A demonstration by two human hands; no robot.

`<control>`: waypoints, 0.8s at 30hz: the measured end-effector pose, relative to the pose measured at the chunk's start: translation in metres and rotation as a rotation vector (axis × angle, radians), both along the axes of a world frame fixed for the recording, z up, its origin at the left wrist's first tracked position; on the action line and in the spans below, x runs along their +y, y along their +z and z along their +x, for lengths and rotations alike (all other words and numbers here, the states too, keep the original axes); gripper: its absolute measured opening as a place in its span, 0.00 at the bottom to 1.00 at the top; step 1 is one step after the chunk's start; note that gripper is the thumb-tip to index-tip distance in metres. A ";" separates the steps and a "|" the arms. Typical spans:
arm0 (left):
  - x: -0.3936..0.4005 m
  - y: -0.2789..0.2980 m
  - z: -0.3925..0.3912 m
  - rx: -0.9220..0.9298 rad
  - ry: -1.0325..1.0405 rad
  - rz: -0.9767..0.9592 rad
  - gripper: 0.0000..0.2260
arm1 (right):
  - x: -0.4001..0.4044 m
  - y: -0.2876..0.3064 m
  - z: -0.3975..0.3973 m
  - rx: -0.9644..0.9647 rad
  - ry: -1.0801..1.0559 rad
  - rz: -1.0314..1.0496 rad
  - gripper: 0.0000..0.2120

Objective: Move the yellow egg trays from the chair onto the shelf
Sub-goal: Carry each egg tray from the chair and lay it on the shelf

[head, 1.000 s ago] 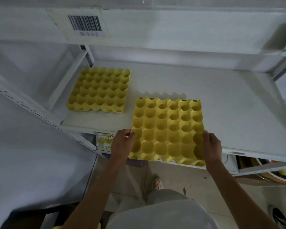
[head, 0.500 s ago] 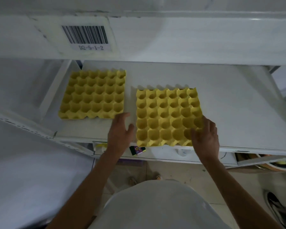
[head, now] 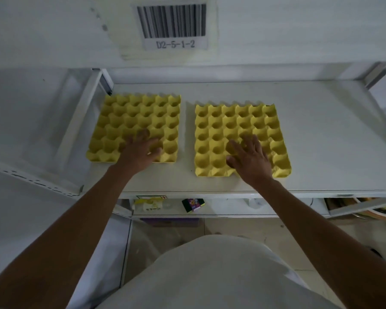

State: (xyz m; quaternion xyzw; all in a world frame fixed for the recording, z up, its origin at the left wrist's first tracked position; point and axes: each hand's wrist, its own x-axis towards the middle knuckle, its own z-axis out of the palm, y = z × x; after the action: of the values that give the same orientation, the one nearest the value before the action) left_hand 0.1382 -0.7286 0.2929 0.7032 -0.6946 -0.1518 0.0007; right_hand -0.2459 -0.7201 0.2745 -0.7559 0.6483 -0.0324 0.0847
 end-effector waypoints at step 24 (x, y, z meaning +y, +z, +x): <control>0.005 -0.007 -0.007 0.078 0.122 0.059 0.25 | -0.167 0.061 0.089 0.366 0.021 0.273 0.38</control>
State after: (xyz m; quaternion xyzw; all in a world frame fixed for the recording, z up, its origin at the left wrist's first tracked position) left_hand 0.1315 -0.7238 0.2856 0.7376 -0.6451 -0.1990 0.0162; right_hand -0.1565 -0.8868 0.3358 -0.7375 0.6434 0.1941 0.0674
